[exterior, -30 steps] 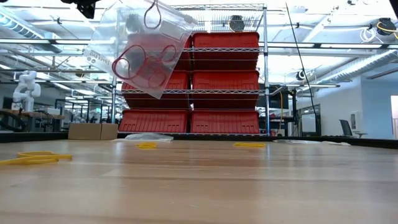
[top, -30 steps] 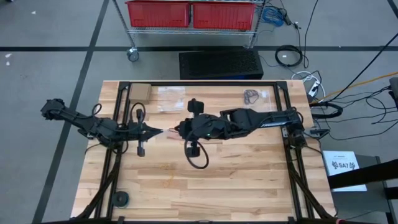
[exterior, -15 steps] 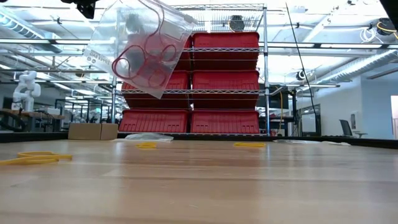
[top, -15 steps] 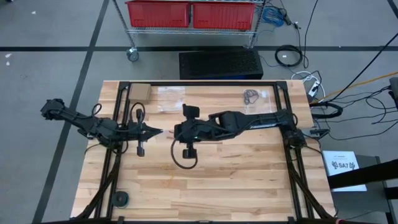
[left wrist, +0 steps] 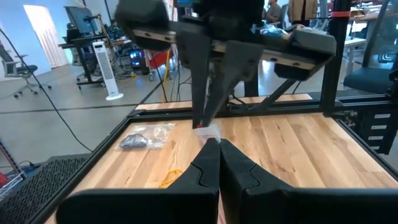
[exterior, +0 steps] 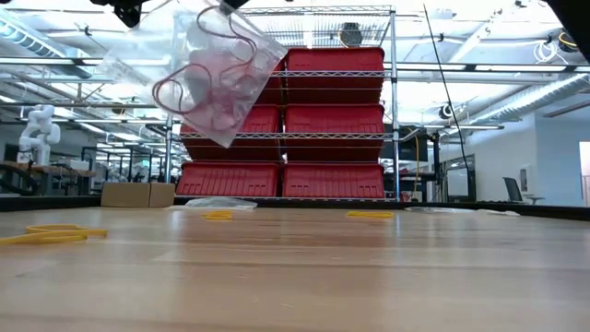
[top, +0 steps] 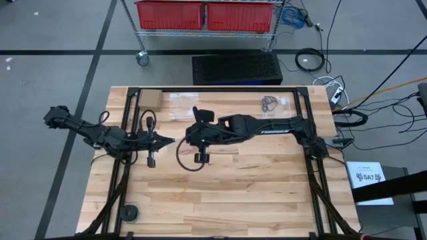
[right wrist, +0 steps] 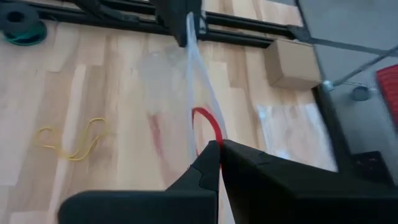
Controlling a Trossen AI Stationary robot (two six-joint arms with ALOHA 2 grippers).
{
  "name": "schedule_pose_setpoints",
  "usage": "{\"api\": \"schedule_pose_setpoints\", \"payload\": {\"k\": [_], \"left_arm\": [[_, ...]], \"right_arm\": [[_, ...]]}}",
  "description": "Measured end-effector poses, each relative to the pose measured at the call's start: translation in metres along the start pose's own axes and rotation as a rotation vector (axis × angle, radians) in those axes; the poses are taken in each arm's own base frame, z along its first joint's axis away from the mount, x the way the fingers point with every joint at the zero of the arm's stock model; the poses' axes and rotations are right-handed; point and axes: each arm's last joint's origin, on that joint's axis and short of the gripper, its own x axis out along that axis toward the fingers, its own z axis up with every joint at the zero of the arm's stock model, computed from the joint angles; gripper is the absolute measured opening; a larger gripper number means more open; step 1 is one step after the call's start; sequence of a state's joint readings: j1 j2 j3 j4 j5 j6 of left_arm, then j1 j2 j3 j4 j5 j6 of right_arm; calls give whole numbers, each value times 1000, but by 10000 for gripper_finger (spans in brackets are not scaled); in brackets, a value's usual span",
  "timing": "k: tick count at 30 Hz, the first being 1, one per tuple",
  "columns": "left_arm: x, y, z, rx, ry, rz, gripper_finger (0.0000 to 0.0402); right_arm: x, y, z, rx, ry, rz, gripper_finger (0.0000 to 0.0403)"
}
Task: Sort rubber bands
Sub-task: Put the red rubber band into the bottom right transparent zip lock bag
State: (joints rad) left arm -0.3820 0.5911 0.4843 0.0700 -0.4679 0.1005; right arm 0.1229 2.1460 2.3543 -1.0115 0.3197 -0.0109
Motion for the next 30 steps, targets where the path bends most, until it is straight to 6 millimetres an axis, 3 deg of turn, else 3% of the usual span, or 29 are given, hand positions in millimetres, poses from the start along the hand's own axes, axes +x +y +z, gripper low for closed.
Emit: {"api": "schedule_pose_setpoints", "payload": {"k": [10,23,26,30], "left_arm": [[0,0,0,0,0,0,0],[0,0,0,3,4,0,0],[1,0,-1,5,8,-1,0],[3,-2,-2,10,18,-2,0]], "right_arm": [[0,4,0,2,-2,146,24],[-1,6,3,33,-28,142,178],[-5,5,0,26,0,142,182],[-23,-1,-9,6,96,134,154]]}}
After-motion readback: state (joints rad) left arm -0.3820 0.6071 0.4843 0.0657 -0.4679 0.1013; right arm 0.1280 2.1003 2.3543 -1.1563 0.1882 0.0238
